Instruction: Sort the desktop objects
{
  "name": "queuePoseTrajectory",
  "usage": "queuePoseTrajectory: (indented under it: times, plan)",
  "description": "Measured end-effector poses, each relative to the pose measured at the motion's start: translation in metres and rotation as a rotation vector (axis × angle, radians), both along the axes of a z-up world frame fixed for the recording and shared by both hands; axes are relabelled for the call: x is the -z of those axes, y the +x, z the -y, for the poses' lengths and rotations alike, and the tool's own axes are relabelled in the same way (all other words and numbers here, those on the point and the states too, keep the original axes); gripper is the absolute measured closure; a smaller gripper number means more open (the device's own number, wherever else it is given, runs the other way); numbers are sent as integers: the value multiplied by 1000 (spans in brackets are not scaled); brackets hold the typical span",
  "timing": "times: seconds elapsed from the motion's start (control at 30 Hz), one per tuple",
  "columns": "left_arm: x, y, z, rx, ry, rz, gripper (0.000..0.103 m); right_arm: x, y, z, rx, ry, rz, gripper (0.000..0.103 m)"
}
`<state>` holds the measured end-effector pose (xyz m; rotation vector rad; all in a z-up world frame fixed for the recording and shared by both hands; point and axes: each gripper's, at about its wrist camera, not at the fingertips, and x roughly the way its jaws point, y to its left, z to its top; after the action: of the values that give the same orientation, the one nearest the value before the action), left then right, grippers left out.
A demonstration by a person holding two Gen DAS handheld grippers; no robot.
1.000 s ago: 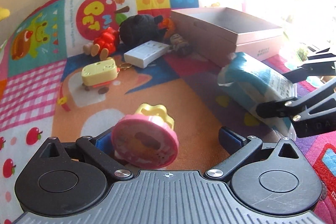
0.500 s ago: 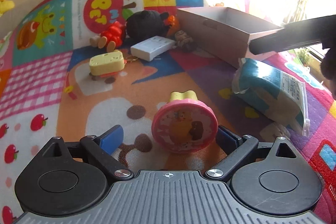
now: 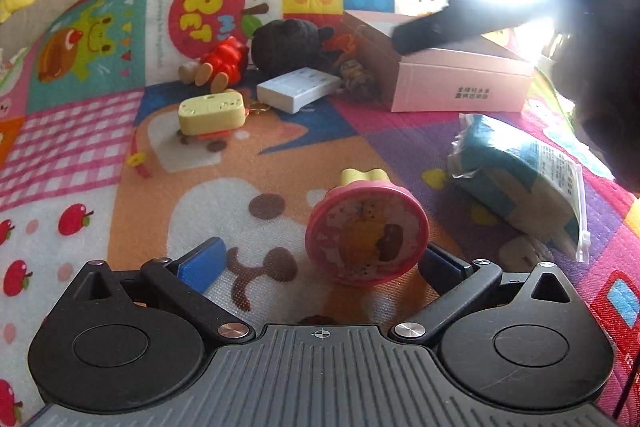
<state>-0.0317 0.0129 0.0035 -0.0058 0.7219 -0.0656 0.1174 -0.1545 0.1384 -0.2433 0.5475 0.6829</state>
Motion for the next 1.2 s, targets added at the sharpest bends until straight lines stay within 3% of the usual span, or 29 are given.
queuePoseTrajectory:
  times: [0.07, 0.17, 0.27, 0.43, 0.57, 0.67, 0.8, 0.87, 0.97, 1.07, 1.2]
  plan:
    - [1, 2, 4, 4, 27, -12, 0, 4, -19, 18, -12, -43, 17, 1]
    - [-1, 5, 4, 17, 40, -33, 0, 24, -36, 41, 0, -75, -70, 4]
    - [0, 3, 3, 20, 34, -26, 0, 50, -51, 58, 23, -101, -214, 46]
    - [-5, -8, 6, -3, 36, 3, 0, 57, -59, 90, 201, -46, -203, 45]
    - [-18, -17, 18, 34, 34, 54, 0, 66, -53, 106, 324, -26, -183, 23]
    - [-25, -18, 27, 52, 50, 74, 0, 74, -56, 103, 327, -27, -152, 15]
    - [-23, -15, 25, 46, 63, 60, 0, 67, -62, 101, 331, -21, -102, 15]
    - [-27, -16, 11, 3, 54, 85, 0, 55, -69, 98, 290, -16, -44, 16]
    - [-41, -13, -20, -91, -7, 97, 0, 32, -83, 81, 156, -22, 24, 27]
    - [-55, -10, -45, -185, -53, 127, 0, 16, -96, 55, -22, 18, 14, 39]
    - [-69, -11, -58, -236, -72, 216, 0, 13, -116, 0, -205, 9, 36, 44]
